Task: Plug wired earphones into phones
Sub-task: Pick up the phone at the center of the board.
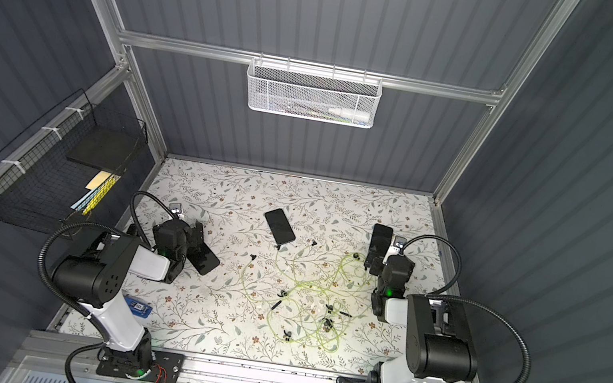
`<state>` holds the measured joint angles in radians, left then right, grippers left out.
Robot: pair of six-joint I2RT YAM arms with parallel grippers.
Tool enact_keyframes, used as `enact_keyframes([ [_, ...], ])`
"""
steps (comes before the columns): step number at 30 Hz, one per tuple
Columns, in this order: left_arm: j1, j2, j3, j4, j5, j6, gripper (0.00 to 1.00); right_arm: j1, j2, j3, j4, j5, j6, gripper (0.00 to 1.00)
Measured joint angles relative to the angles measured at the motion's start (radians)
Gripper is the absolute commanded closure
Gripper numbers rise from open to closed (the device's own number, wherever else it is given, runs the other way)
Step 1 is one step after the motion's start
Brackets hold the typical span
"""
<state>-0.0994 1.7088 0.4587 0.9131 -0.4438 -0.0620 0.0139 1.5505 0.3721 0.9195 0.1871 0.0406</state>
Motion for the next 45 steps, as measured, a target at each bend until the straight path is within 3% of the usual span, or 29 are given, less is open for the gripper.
enact_keyframes([
  [12,0.0,-0.002,0.0,-0.003,0.003,0.002,0.0,-0.001,-0.027,0.007,-0.049,0.005,0.004,0.01],
  [14,-0.005,-0.017,0.015,-0.067,-0.001,0.005,0.0,0.008,-0.039,0.02,-0.078,0.029,0.001,0.01],
  [18,-0.034,-0.12,0.16,-0.327,-0.045,0.007,0.0,0.076,-0.168,0.143,-0.358,0.119,0.001,0.01],
  [21,-0.056,-0.216,0.315,-0.484,-0.074,-0.02,0.0,0.084,-0.243,0.379,-0.628,0.162,0.037,0.01],
  [25,-0.091,-0.268,0.507,-0.669,-0.079,-0.101,0.0,0.064,-0.093,0.763,-0.962,0.193,0.093,0.01],
  [33,-0.151,-0.333,0.554,-0.973,0.043,-0.276,0.0,-0.015,0.34,1.099,-1.5,0.024,0.163,0.01],
  [37,-0.164,-0.36,0.533,-1.039,0.098,-0.34,0.01,-0.032,0.485,1.235,-1.65,-0.058,0.17,0.01],
  [45,-0.164,-0.37,0.514,-1.083,0.113,-0.38,0.01,-0.035,0.638,1.364,-1.731,-0.119,0.161,0.01],
])
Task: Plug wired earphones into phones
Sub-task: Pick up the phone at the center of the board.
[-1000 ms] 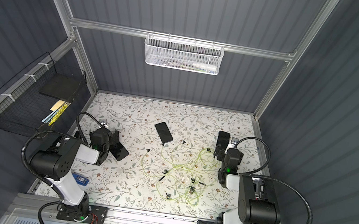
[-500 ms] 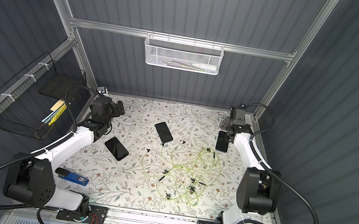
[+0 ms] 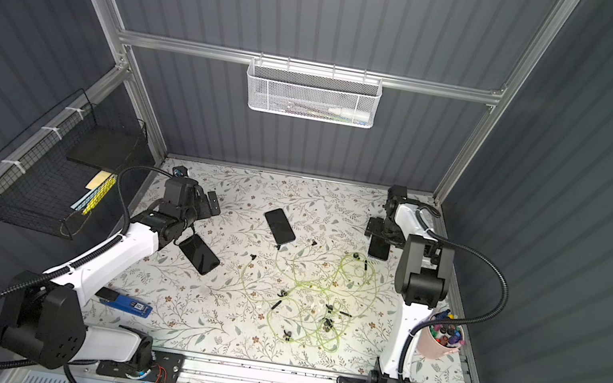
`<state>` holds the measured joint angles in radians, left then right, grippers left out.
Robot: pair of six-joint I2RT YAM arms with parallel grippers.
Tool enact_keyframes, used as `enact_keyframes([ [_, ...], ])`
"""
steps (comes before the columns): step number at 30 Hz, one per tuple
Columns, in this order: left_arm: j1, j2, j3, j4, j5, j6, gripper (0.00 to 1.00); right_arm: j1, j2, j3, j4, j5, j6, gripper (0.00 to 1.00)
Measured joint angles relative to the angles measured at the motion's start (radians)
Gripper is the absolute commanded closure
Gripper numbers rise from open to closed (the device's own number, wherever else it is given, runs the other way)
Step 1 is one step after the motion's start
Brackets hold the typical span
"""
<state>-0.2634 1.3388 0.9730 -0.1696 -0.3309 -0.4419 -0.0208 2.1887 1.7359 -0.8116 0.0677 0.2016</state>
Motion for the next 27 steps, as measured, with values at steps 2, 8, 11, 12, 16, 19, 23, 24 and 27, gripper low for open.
enact_keyframes([
  [2,0.0,0.0,0.0,-0.004,0.002,-0.004,0.01,0.0,0.027,0.003,-0.007,0.0,0.0,0.01],
  [8,0.0,0.0,-0.001,-0.003,0.003,-0.019,0.01,-0.004,0.046,0.015,-0.025,-0.002,0.006,0.04],
  [11,0.0,0.001,-0.002,-0.003,0.003,-0.023,0.01,-0.008,0.063,0.042,-0.037,-0.016,0.002,0.16],
  [12,0.0,0.001,-0.002,-0.003,0.003,-0.023,0.01,-0.009,0.066,0.045,-0.038,-0.019,-0.002,0.18],
  [16,0.0,0.001,-0.002,-0.003,0.003,-0.024,0.02,-0.015,0.066,0.045,-0.038,-0.021,-0.002,0.26],
  [19,0.0,0.001,-0.003,-0.003,0.003,-0.025,0.02,-0.016,0.063,0.045,-0.039,-0.021,-0.003,0.29],
  [23,0.0,0.003,-0.003,-0.003,0.004,-0.031,0.02,-0.016,0.053,0.042,-0.048,-0.021,-0.003,0.33],
  [24,0.0,0.006,-0.003,-0.003,0.004,-0.034,0.02,-0.016,0.046,0.039,-0.05,-0.021,-0.003,0.34],
  [27,0.0,0.017,-0.003,-0.002,0.011,-0.042,0.02,-0.007,0.008,0.033,-0.066,-0.02,-0.004,0.34],
])
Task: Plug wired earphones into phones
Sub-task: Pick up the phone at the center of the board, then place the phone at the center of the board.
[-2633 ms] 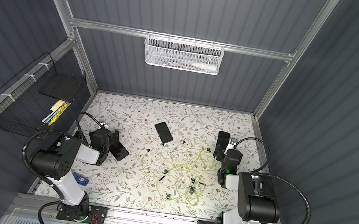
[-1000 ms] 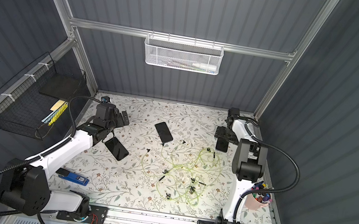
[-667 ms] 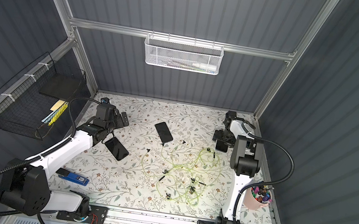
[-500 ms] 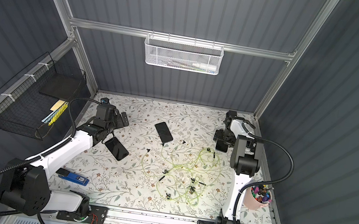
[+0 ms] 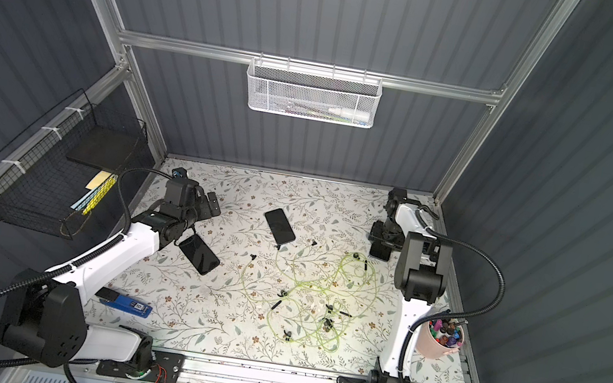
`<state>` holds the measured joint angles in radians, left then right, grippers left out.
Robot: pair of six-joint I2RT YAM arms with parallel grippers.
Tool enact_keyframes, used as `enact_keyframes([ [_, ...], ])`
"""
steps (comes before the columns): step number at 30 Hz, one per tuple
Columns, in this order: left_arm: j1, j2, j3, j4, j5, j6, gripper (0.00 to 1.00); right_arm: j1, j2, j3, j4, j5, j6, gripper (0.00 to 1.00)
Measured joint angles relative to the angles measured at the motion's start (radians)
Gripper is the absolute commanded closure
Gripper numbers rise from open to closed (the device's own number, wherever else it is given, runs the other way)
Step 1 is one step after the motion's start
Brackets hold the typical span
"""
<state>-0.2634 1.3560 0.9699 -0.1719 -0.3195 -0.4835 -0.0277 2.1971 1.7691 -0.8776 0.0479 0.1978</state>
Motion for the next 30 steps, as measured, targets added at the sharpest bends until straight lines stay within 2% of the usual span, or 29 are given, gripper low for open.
enact_keyframes([
  [4,0.0,0.014,0.0,0.0,0.01,-0.008,0.02,0.037,-0.066,0.0,-0.014,0.011,-0.005,0.35],
  [8,0.0,0.023,0.0,0.005,0.02,-0.019,0.02,0.147,-0.082,0.058,-0.029,0.019,-0.016,0.38],
  [14,-0.006,0.037,0.0,0.011,0.034,-0.031,0.02,0.372,0.045,0.293,-0.017,-0.005,-0.031,0.4],
  [17,-0.006,0.036,0.0,0.01,0.036,-0.034,0.02,0.441,0.119,0.386,-0.008,-0.033,-0.035,0.41],
  [22,-0.006,0.036,-0.001,0.006,0.032,-0.051,0.04,0.538,0.158,0.425,-0.016,-0.064,-0.043,0.43],
  [30,-0.006,0.036,-0.001,-0.027,-0.012,-0.079,0.06,0.758,0.183,0.46,0.037,-0.131,-0.076,0.43],
])
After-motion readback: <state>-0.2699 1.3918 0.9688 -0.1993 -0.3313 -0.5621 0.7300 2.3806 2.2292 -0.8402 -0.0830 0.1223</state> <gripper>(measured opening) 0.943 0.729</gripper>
